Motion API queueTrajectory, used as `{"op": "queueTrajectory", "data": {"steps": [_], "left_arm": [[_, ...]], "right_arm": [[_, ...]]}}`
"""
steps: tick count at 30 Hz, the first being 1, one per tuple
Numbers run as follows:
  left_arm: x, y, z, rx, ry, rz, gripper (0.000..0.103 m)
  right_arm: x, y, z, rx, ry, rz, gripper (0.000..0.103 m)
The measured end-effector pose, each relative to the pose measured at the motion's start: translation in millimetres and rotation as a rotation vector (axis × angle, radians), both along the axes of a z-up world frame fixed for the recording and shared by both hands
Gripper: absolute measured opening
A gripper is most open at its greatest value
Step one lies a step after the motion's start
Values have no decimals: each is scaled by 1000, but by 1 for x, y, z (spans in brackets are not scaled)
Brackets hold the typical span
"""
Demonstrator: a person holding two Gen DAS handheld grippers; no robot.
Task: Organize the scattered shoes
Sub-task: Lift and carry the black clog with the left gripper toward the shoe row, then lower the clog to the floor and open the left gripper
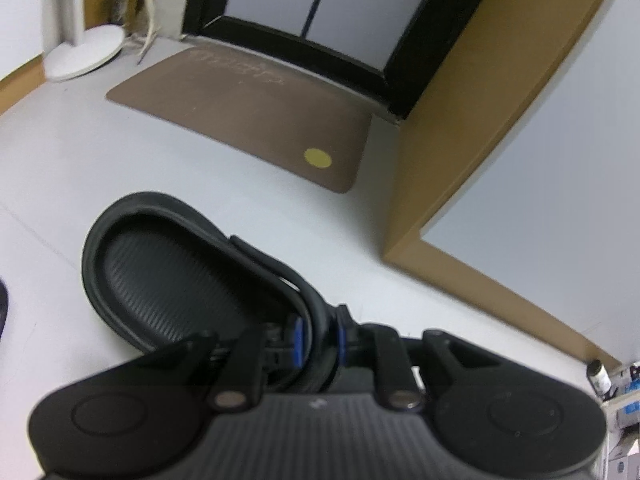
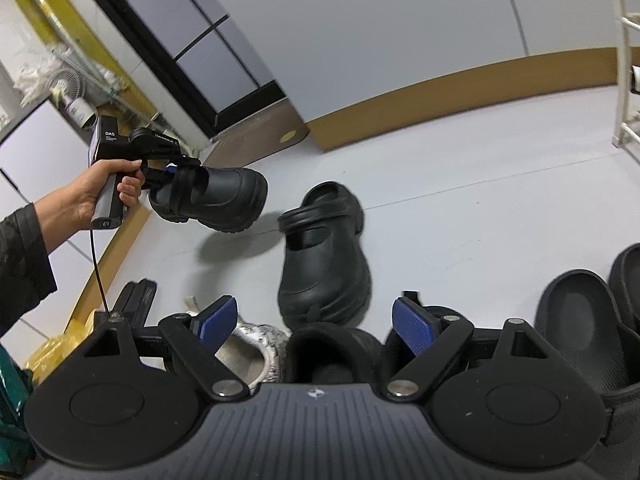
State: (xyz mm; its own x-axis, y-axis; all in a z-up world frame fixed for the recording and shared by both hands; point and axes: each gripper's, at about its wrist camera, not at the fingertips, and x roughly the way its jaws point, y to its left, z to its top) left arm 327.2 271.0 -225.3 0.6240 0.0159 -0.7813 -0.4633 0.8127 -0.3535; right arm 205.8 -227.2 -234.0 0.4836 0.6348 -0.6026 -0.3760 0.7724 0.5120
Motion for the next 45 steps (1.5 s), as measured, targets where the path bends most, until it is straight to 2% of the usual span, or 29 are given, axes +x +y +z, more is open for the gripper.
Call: {"op": "queueTrajectory", "data": {"steps": [5, 11, 15, 19, 23, 25, 26, 27, 34, 41, 45], "left_arm": [[-25, 11, -10, -68, 3, 25, 16], [-60, 20, -25, -136, 2, 78, 16], [-81, 22, -44, -196, 1, 102, 16], [-87, 19, -75, -275, -4, 112, 16], [-80, 15, -97, -280, 24, 92, 18], [-84, 14, -95, -273, 15, 97, 24], [-87, 14, -93, -271, 8, 99, 34], [-90, 15, -88, -263, -13, 104, 37], [-105, 17, -61, -215, -76, 96, 45], [-139, 29, -48, -235, -127, 188, 53], [-159, 30, -38, -203, -127, 218, 64]], "right_arm": [[1, 15, 9, -4, -18, 19, 89], [5, 39, 16, -57, -26, 70, 89], [5, 56, 26, -114, -53, 112, 89], [8, 66, 38, -125, -74, 102, 89], [8, 76, 42, -140, -83, 96, 89], [7, 82, 44, -155, -91, 106, 89], [8, 84, 44, -160, -92, 108, 89], [8, 86, 44, -162, -90, 106, 89], [17, 105, 41, -173, -77, 132, 89], [24, 147, 51, -224, -125, 355, 89], [34, 172, 55, -269, -141, 461, 90]]}}
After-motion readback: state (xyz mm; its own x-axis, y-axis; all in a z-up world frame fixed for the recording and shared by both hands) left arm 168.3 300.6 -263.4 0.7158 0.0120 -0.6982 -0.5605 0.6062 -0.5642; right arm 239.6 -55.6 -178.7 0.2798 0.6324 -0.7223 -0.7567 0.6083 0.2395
